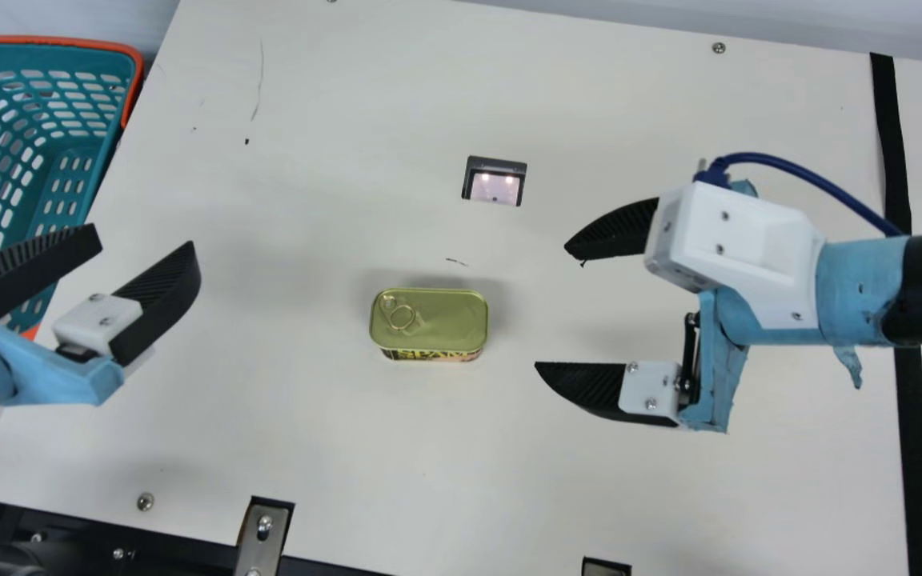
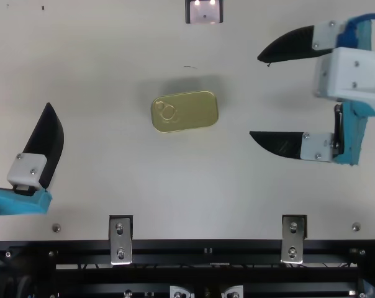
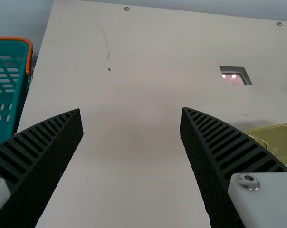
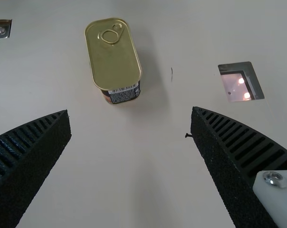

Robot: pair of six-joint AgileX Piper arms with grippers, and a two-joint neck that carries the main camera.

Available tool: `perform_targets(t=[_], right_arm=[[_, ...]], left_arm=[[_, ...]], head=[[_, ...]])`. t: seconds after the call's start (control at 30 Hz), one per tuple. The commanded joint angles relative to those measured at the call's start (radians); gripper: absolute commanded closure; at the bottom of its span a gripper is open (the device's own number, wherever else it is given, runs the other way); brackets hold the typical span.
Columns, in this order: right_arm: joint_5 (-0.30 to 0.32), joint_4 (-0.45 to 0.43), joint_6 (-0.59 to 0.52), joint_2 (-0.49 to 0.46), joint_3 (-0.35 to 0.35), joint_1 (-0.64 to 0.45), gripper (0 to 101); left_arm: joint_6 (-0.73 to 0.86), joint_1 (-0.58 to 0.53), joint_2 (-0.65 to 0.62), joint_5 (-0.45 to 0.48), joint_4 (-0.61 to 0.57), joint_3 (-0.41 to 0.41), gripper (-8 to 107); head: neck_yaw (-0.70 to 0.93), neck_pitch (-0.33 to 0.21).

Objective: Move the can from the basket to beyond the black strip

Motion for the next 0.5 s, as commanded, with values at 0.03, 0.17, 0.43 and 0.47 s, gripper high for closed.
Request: perform_targets(t=[0.03, 0.17, 0.43, 0.47], right_arm=[[0.010, -0.137, 0.174, -0.006, -0.091, 0.080, 0], [0.042, -0.266, 0.311, 0.005, -0.199, 0.170, 0], [0.131, -0.491, 0.536, 0.089, -0.434, 0.351, 0], [0.143, -0.513, 0.559, 0.103, -0.463, 0.372, 0]], left_arm=[[0.000, 0.000, 0.000, 0.000, 0.000, 0.000, 9], [0.000, 0.000, 0.000, 0.000, 0.000, 0.000, 9], [0.000, 0.000, 0.000, 0.000, 0.000, 0.000, 9], [0.000, 0.000, 0.000, 0.000, 0.000, 0.000, 9]], head=[[-0.001, -0.004], [-0.001, -0.004], [-0.001, -0.004], [-0.001, -0.004]])
